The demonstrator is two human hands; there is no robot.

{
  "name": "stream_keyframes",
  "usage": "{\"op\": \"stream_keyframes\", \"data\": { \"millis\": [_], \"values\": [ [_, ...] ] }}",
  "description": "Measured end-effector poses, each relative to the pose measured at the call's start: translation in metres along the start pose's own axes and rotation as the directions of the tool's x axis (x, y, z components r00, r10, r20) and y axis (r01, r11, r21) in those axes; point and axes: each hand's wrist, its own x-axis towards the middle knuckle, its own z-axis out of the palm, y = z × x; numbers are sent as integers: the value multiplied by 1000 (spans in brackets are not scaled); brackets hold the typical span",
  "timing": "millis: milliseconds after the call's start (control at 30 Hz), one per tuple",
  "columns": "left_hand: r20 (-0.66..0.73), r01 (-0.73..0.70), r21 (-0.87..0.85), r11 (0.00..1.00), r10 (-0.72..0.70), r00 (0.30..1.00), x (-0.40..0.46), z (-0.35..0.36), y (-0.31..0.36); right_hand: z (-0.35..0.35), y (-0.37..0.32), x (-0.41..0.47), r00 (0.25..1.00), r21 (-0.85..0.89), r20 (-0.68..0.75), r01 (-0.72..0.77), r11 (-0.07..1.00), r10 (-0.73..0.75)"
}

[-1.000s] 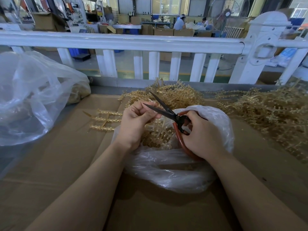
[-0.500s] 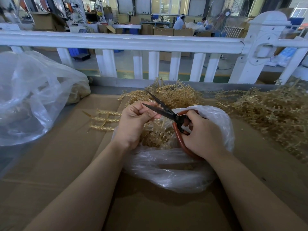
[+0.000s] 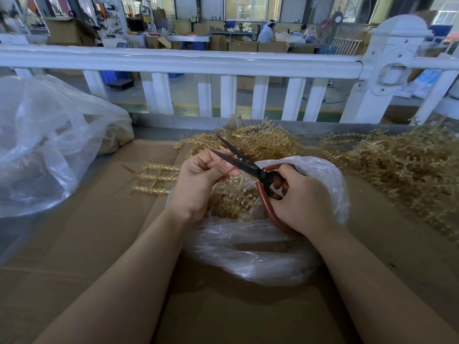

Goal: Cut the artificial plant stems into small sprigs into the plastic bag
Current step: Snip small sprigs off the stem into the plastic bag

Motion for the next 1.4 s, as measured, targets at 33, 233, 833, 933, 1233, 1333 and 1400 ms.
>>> {"op": "stream_keyframes", "data": {
  "millis": [33, 233, 833, 933, 1233, 1333, 1400],
  "values": [
    [6, 0, 1, 1000, 0, 1000, 0, 0, 1, 0, 0, 0, 1000, 5, -4, 0, 1000, 0],
    [-5, -14, 44, 999, 14, 1000, 0, -2, -1, 0, 0, 0, 999, -45, -36, 21, 999, -23],
    [7, -42, 122, 992, 42, 999, -1, 1, 2, -5, -2, 0, 1000, -38, -15, 19, 999, -20],
    [-7, -60, 140, 988, 61, 998, -2, 3, 2, -5, -2, 0, 999, -91, -10, 35, 995, -36],
    [30, -127, 199, 972, 123, 992, -3, 3, 6, -7, -4, 1, 999, -127, 2, 36, 991, -35],
    [29, -130, 231, 964, 127, 991, -2, 2, 6, -7, -4, 0, 999, -104, -3, 31, 994, -32],
    [21, -128, 241, 962, 127, 992, -3, 2, 5, -7, -3, -1, 1000, -91, -5, 23, 996, -23]
  ]
}}
